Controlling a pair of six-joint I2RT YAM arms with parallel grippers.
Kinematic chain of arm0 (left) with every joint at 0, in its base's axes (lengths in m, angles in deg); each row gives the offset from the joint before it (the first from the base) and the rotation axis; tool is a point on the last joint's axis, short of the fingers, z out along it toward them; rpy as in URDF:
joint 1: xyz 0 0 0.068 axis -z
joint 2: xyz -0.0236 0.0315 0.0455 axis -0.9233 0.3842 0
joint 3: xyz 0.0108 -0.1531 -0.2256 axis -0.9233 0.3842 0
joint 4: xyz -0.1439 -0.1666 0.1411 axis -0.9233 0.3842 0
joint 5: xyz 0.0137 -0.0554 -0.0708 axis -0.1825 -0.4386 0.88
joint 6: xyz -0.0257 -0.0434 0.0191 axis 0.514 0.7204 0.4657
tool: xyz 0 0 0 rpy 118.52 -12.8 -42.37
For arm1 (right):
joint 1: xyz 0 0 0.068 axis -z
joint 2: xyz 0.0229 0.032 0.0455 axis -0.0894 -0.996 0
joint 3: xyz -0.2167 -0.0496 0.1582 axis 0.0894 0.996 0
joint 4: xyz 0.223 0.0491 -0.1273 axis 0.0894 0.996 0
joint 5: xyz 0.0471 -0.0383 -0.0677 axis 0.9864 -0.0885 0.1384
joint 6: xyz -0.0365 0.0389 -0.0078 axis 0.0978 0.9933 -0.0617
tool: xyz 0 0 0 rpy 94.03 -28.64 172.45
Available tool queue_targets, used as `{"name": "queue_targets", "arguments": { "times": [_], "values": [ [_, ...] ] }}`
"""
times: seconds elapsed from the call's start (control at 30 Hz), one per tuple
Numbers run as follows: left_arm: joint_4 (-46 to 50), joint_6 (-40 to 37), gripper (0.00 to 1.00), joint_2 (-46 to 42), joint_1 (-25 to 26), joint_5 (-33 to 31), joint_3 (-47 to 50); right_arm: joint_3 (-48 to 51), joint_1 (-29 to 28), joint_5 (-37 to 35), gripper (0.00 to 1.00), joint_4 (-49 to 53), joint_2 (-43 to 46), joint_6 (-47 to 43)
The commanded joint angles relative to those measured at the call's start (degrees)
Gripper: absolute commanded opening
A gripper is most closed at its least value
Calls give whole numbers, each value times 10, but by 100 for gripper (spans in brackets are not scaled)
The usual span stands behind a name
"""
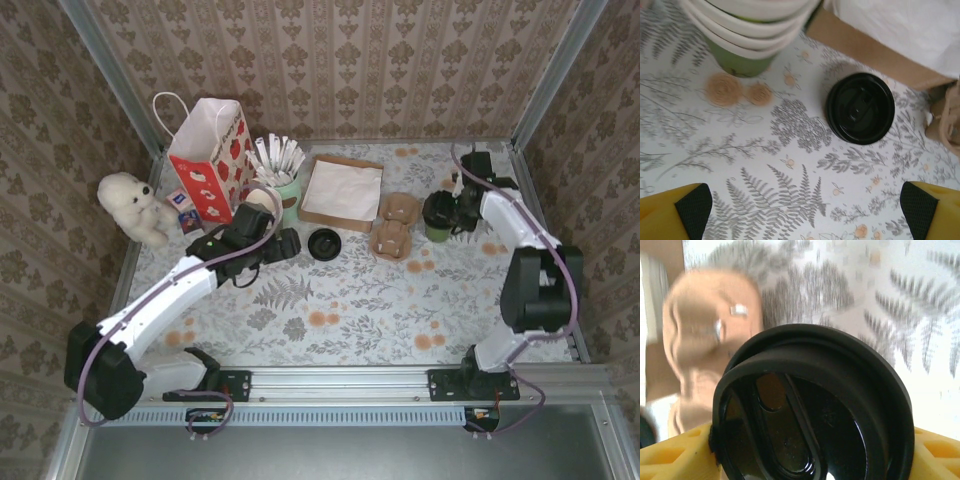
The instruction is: Pack the takeout coffee
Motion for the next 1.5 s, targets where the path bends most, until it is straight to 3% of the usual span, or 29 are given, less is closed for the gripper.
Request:
{"name": "queue_targets", "arguments": {
  "times": [0.0,0.27,0.47,0.7,1.03,1.47],
  "values": [
    [12,26,100,-31,-19,-40,20,-92,9,-15,74,14,-77,-23],
    [15,27,100,-36,-55,-15,31,-308,0,56,75,79,-234,-11],
    [14,16,100,-2,-62,9,12,-393,-18,75,76,112,-294,0],
    [17,12,100,15,-68,24,7,-425,-21,83,77,122,-315,11],
    [10,8,100,29,-76,45,5,-449,-22,59,90,146,-317,4],
    [10,4,100,31,-80,52,5,-453,-24,41,100,143,-282,1]
  ]
}}
